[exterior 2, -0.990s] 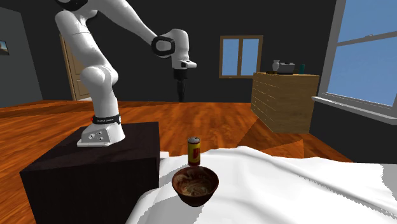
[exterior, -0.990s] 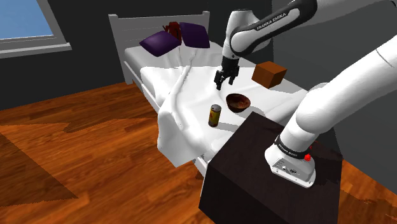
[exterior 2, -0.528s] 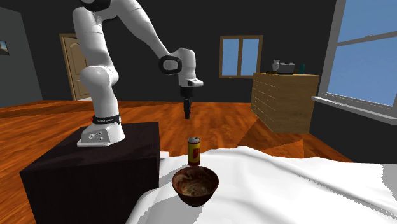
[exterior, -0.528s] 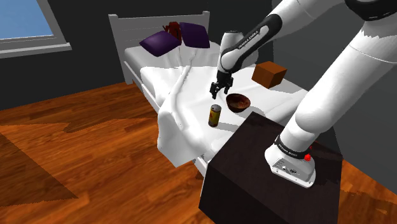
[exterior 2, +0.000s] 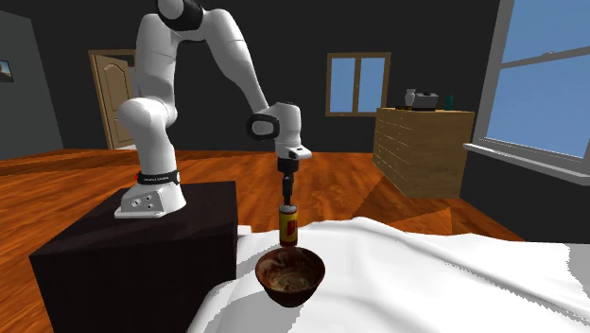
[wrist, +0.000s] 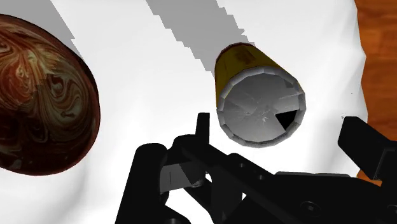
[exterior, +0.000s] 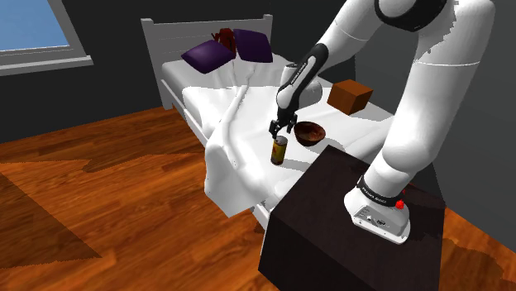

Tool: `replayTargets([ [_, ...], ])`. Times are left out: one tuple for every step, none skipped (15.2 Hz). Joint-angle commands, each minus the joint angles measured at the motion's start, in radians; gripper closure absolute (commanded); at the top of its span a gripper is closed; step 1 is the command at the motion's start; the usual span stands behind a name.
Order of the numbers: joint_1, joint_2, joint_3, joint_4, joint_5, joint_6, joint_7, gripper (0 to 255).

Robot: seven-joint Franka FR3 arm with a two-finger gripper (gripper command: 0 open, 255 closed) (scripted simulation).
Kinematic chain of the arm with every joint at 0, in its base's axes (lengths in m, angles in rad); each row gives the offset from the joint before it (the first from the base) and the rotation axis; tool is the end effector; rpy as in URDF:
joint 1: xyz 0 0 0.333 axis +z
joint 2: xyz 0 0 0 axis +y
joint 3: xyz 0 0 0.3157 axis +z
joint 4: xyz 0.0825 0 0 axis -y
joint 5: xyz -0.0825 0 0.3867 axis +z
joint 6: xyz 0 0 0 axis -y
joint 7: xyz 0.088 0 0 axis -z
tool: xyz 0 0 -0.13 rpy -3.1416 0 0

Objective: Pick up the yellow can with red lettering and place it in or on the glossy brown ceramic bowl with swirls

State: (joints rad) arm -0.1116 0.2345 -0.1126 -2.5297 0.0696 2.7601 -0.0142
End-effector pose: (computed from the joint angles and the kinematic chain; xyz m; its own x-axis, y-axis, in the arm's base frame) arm 0.4477 -0.1076 0.1622 0.9633 -0.2683 -0.0018 -0.2683 -0.9633 0.0003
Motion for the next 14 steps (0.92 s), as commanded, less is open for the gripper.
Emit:
replayTargets([
  [-0.012, 0.059, 0.006, 0.023, 0.017, 0.036, -0.015, 0],
  [-0.015, 0.074, 0.009, 0.025, 0.022, 0.048, -0.019, 0],
  [-0.018, 0.09, 0.013, 0.028, 0.026, 0.061, -0.022, 0],
  [-0.021, 0.106, 0.017, 0.032, 0.031, 0.073, -0.025, 0],
  [-0.024, 0.121, 0.021, 0.035, 0.035, 0.086, -0.029, 0],
  [-0.027, 0.137, 0.025, 0.039, 0.039, 0.098, -0.032, 0],
  [-0.03, 0.153, 0.029, 0.043, 0.043, 0.11, -0.035, 0],
  [-0.035, 0.178, 0.035, 0.049, 0.048, 0.128, -0.039, 0],
  [-0.035, 0.178, 0.036, 0.049, 0.048, 0.128, -0.039, 0],
  [-0.035, 0.178, 0.036, 0.049, 0.048, 0.128, -0.039, 0],
  [-0.035, 0.178, 0.036, 0.049, 0.048, 0.128, -0.039, 0],
  [-0.035, 0.178, 0.036, 0.049, 0.048, 0.128, -0.039, 0],
  [-0.035, 0.178, 0.036, 0.049, 0.048, 0.128, -0.039, 0],
  [-0.035, 0.178, 0.036, 0.049, 0.048, 0.128, -0.039, 0],
])
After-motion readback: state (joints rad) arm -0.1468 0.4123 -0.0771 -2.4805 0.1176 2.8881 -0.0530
